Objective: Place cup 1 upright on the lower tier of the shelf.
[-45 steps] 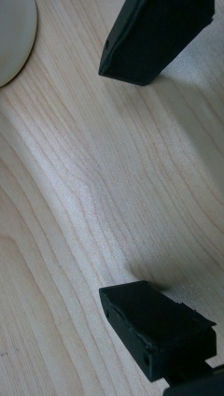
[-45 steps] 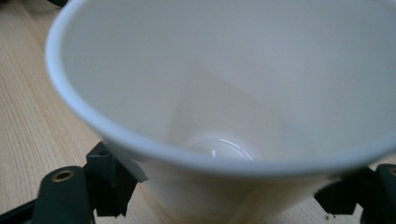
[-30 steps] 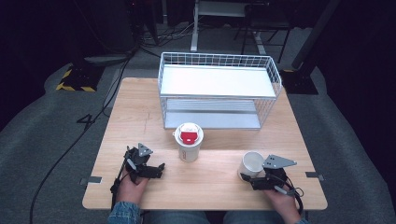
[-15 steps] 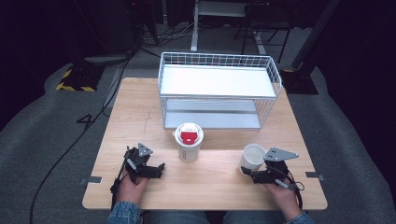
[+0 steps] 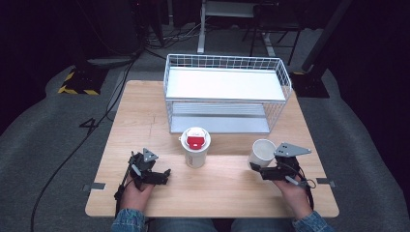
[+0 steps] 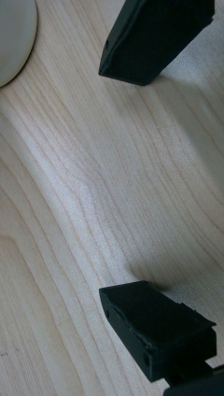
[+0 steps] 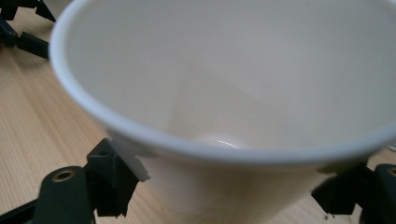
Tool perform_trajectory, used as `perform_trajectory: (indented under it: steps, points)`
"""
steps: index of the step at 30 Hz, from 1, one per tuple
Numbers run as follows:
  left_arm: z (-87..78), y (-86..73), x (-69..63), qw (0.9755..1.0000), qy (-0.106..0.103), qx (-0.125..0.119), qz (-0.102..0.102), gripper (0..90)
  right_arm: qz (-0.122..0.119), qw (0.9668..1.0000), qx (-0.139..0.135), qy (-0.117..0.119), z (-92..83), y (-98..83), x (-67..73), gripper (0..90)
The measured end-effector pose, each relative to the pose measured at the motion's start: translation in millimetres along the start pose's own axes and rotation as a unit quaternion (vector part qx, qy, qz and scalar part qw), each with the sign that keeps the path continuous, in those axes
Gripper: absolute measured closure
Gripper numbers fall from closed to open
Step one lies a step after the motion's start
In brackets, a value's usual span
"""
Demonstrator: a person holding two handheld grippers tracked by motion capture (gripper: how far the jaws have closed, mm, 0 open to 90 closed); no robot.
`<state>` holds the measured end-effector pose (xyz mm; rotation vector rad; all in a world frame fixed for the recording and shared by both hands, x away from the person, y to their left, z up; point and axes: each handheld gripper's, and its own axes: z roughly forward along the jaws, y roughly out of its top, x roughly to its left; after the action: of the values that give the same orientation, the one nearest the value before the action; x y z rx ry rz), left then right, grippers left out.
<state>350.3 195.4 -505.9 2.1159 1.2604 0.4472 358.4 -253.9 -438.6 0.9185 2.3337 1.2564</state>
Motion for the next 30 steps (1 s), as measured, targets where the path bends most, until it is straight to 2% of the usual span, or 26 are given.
perform_trajectory:
  steps: [9,17,30]
  points:
    - [0.1,-0.1,-0.2,1.0,0.0,0.0,-0.001,0.4,0.006,0.9999,-0.002,-0.009,3.0,16.3,-3.1,22.6]
    - [0.2,0.1,-0.3,1.0,0.0,-0.001,-0.001,0.4,0.027,0.9995,-0.013,-0.013,8.7,31.2,-11.1,22.7]
    - [0.4,0.2,-0.6,1.0,0.001,0.0,-0.002,0.3,0.039,0.9987,-0.009,-0.033,26.6,54.3,-31.3,22.6]
